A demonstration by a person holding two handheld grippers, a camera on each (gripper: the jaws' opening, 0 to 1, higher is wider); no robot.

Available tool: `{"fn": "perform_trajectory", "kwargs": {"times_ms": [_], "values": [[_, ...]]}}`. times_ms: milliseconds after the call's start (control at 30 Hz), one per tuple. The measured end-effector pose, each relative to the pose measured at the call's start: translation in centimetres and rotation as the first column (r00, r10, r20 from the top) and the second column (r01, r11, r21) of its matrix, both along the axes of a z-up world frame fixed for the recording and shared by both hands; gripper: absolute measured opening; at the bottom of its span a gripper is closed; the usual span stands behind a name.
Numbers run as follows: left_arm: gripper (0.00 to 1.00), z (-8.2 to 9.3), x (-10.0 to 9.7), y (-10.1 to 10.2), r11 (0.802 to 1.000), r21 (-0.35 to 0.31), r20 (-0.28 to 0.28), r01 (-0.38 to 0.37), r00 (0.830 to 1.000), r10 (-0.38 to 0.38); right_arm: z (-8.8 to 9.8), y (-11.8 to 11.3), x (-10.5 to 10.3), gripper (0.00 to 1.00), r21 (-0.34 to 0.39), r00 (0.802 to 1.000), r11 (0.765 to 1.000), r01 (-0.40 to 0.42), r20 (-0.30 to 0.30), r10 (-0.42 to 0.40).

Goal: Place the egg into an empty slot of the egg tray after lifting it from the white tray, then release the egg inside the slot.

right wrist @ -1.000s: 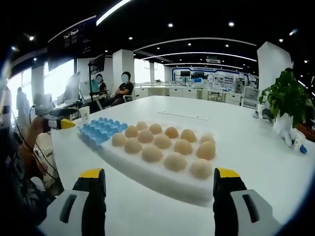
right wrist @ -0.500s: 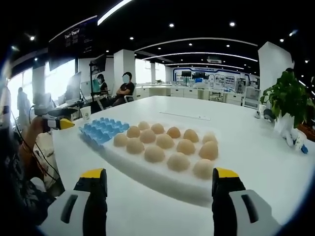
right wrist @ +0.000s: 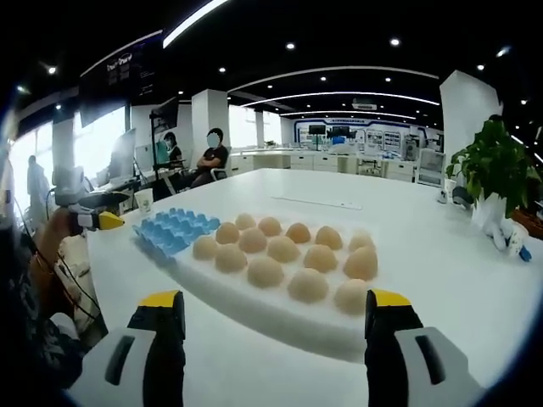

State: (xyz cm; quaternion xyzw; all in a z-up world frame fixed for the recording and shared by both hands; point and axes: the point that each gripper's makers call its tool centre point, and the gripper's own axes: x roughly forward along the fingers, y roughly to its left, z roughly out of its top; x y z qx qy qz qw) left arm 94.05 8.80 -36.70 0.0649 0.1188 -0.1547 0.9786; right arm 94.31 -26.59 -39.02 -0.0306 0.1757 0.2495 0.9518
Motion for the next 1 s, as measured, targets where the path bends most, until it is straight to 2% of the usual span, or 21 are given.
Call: {"fn": "perform_trajectory", "kwargs": {"times_ms": [1000], "values": [[0.99,-0.6,0.1,0.0,1.000,-0.003,-0.015,-0.011,1.000,0.010,0.6,1.9,1.1,0.91,-0.020,0.999,0.999,-0.037,-0.003,0.037]]}}
